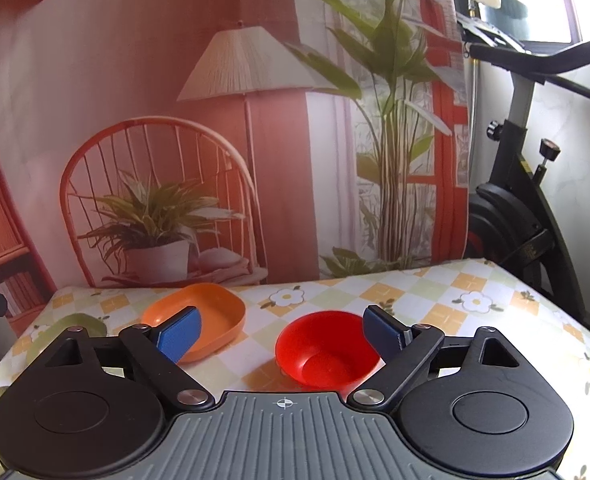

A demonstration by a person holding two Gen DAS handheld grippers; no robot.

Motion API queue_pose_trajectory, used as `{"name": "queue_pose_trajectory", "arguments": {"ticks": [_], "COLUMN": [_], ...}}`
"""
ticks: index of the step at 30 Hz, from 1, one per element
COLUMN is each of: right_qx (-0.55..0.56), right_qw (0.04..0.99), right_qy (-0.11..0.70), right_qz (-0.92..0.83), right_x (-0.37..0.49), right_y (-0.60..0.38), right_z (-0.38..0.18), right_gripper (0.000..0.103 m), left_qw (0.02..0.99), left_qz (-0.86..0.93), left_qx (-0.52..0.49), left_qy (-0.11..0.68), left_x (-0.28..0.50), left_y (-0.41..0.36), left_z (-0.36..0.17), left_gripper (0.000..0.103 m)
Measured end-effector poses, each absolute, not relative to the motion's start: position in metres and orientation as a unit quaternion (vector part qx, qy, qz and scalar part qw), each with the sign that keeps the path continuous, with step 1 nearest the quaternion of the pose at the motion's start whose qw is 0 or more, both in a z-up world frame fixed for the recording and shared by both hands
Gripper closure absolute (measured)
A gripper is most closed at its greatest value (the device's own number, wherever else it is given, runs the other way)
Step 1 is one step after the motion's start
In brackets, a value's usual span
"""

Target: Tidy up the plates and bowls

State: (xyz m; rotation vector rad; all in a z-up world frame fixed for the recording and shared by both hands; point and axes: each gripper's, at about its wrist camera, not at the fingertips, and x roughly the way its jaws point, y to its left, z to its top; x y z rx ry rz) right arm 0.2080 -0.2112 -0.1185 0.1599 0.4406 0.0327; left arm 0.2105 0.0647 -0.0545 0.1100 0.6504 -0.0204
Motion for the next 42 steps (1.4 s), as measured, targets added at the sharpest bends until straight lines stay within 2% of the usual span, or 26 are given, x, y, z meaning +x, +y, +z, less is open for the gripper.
{"name": "queue_pose_trajectory", "arguments": {"ticks": [5,10,13,25,28,31,42], "right_qx": [0.070,0.075,0.072,0.068,0.069,0.066,-0.001], "right_qw": [0.968,0.960,0.957,0.937,0.934,0.935,0.925], "right_qy": [0.240,0.264,0.274,0.329,0.335,0.332,0.348], "right_qz": [0.029,0.054,0.061,0.092,0.102,0.110,0.154], "right_x": [0.206,0.203,0.202,0.202,0.201,0.200,0.211], "right_y": [-0.202,-0.196,-0.193,-0.183,-0.183,-0.185,-0.192], "right_z": [-0.133,-0.148,-0.155,-0.187,-0.190,-0.189,-0.166], "right_gripper": [0.022,0.028,0.031,0.054,0.062,0.065,0.065], "left_qw": [0.940,0.928,0.923,0.908,0.903,0.899,0.894], "left_qz": [-0.020,-0.051,-0.064,-0.104,-0.105,-0.104,-0.101], "left_qx": [0.054,0.036,0.023,-0.003,-0.021,-0.030,-0.044], "left_qy": [0.338,0.367,0.378,0.406,0.416,0.425,0.433], "left_x": [0.209,0.210,0.209,0.206,0.206,0.205,0.208], "left_y": [0.054,0.041,0.034,0.009,0.006,0.004,0.002], "left_z": [-0.078,-0.107,-0.121,-0.159,-0.164,-0.166,-0.158], "left_gripper": [0.018,0.026,0.028,0.034,0.040,0.043,0.043]}}
